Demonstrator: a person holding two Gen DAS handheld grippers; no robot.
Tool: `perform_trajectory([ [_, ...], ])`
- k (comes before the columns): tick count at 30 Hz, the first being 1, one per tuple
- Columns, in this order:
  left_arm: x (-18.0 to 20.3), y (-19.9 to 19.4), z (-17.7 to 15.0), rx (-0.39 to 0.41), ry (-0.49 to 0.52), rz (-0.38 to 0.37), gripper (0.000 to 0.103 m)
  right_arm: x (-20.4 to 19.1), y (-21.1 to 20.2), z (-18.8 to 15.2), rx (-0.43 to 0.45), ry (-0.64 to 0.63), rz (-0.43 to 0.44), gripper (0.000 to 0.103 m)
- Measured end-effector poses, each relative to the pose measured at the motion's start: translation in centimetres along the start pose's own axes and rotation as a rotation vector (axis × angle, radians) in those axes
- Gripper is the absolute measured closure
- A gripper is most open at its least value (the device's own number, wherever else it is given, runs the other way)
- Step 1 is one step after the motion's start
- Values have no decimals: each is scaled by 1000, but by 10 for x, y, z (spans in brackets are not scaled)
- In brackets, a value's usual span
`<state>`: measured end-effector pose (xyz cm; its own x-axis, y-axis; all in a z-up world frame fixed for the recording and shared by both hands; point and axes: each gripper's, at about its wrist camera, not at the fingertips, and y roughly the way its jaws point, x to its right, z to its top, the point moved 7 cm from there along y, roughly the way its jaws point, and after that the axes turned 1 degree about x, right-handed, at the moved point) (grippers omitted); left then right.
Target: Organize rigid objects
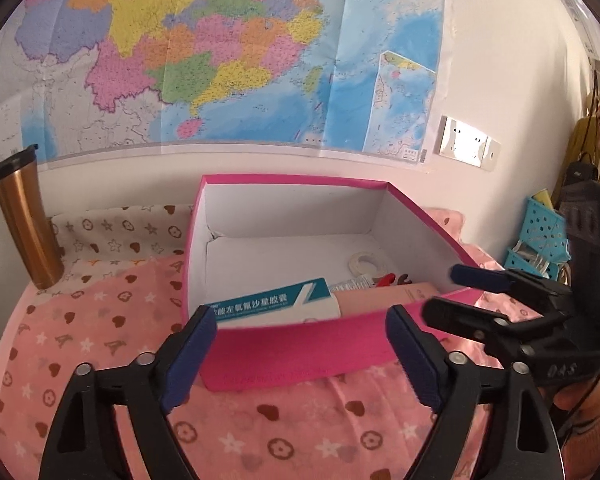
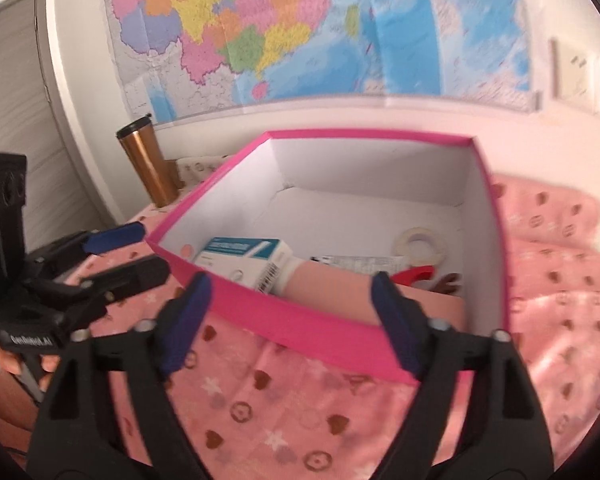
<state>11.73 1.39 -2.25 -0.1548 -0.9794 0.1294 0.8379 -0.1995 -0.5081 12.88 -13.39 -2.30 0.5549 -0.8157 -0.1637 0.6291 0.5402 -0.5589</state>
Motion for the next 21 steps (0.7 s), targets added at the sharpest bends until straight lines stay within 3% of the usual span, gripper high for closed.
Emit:
perform_trajectory([
  [3, 0, -8, -6, 21, -30, 31, 0, -1, -13, -15, 24, -27, -71, 4],
  [12, 5, -12, -29, -14, -29, 121, 0, -4, -30, -49, 16, -7, -134, 3],
  [19, 11, -17, -43, -24, -8, 178, 0, -9, -32, -60, 4, -1, -127, 3],
  [21, 10, -17, -46, -39, -20, 161, 0, -7, -33, -63, -1, 7, -120, 3],
])
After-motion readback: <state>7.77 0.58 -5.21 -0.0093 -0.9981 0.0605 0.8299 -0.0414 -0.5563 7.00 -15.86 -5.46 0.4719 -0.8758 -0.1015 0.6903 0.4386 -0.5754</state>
